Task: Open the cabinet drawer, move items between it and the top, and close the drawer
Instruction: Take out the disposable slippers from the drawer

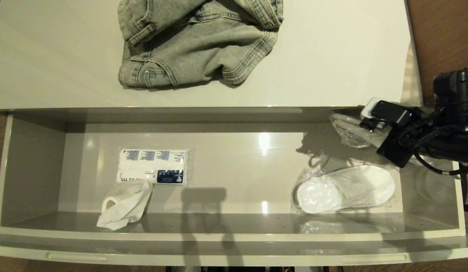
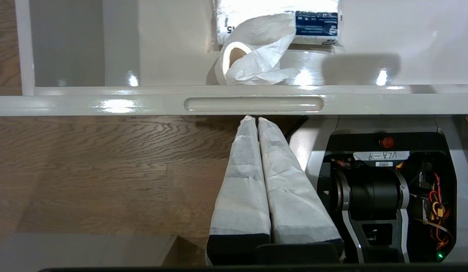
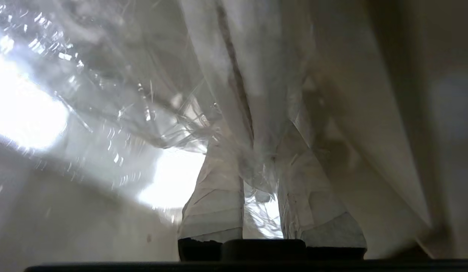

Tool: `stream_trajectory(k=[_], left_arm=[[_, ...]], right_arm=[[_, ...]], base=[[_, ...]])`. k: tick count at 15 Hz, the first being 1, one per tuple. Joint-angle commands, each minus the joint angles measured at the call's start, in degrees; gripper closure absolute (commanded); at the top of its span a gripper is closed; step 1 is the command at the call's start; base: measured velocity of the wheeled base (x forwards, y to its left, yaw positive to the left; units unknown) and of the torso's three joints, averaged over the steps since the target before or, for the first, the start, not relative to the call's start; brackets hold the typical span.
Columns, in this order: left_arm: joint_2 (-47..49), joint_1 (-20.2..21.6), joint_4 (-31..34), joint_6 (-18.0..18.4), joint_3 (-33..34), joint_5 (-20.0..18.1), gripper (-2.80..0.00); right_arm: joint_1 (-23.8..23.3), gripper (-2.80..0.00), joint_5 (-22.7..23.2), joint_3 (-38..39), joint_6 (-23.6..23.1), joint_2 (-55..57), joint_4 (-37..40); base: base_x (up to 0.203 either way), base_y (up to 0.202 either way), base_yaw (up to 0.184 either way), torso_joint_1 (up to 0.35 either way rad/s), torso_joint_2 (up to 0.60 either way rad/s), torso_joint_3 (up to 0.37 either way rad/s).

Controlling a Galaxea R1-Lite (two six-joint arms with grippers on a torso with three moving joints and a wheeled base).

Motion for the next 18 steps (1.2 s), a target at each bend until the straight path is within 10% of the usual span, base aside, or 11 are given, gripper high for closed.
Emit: stream_trajectory(k=[1,18], left_arm=[[-0.02,0.00,-0.09,0.01,0.00,0.02,0.00],[-0.02,0.00,-0.01,0.01,0.00,0.02,0.00]], right_arm=[[0.02,0.00,-0.03,0.29,-0.30,-4.96,2.63],[2.84,0.00,0.13,3.24,-0.10,-21.53,11.08]], base=[[0.000,0.000,0.000,0.000,0.00,0.000],[0.000,0.000,0.000,0.000,0.00,0.000]])
